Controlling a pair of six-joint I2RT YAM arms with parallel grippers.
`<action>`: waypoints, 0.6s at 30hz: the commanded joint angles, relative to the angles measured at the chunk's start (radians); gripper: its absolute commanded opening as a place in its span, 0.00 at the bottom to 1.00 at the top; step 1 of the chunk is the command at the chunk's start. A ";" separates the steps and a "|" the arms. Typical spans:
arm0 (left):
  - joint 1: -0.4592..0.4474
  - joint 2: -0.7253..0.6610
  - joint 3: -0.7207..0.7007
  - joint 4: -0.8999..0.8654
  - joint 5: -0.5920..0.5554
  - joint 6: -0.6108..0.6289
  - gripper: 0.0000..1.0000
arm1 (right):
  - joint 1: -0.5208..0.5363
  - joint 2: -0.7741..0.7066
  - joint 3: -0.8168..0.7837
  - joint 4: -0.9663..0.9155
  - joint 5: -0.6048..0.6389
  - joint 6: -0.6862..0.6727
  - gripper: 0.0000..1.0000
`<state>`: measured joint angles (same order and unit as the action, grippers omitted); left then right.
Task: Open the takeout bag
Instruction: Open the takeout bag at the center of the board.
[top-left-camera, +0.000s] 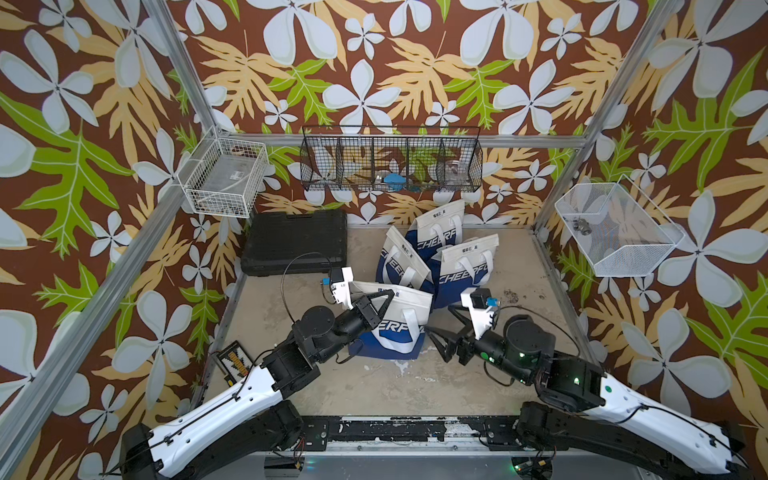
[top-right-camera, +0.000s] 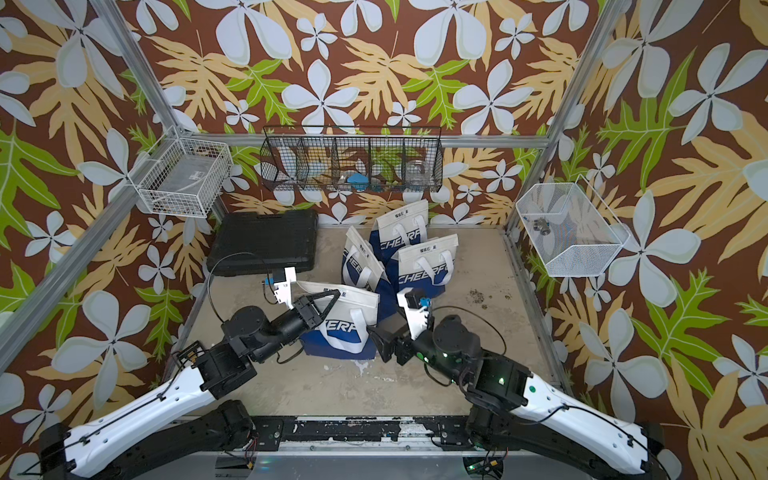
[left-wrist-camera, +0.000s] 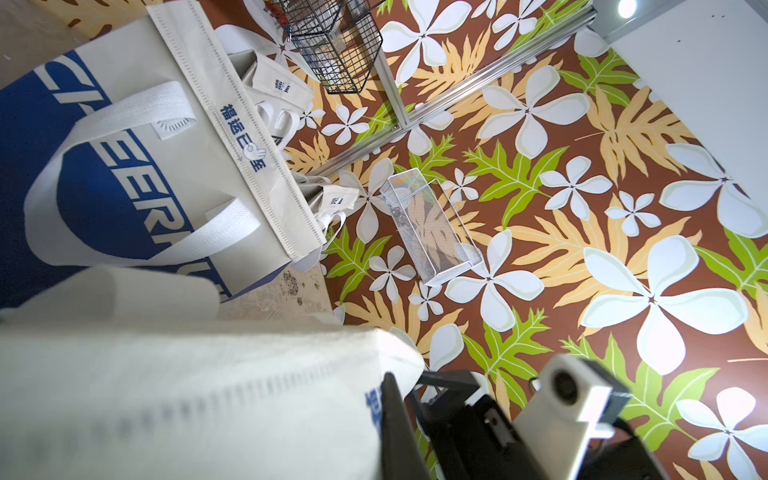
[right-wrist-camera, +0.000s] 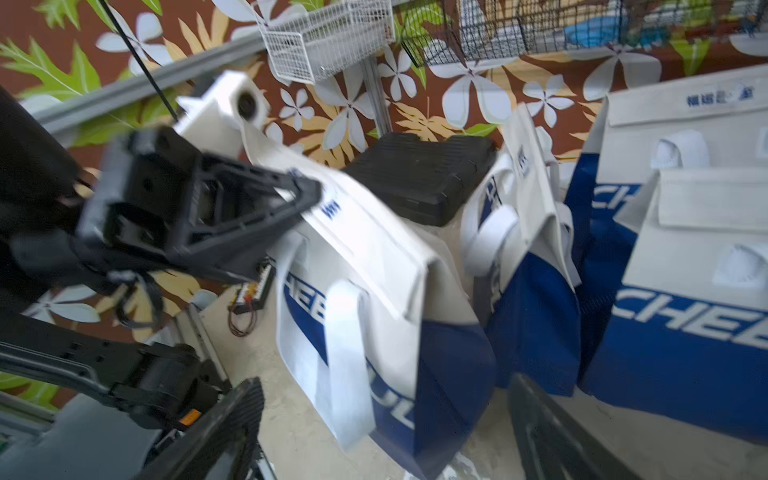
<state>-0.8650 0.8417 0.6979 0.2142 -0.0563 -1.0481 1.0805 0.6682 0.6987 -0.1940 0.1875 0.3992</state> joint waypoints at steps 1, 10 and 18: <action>0.001 0.008 0.009 -0.008 0.002 -0.026 0.00 | 0.010 -0.078 -0.098 0.176 0.021 -0.010 0.92; 0.001 -0.020 0.049 -0.054 0.012 -0.034 0.00 | -0.106 0.116 -0.049 0.314 -0.137 -0.054 0.77; 0.001 -0.027 0.034 -0.048 0.030 -0.053 0.00 | -0.131 0.178 -0.051 0.410 -0.257 -0.065 0.54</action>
<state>-0.8650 0.8154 0.7391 0.1425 -0.0441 -1.0916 0.9497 0.8333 0.6418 0.1436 0.0013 0.3550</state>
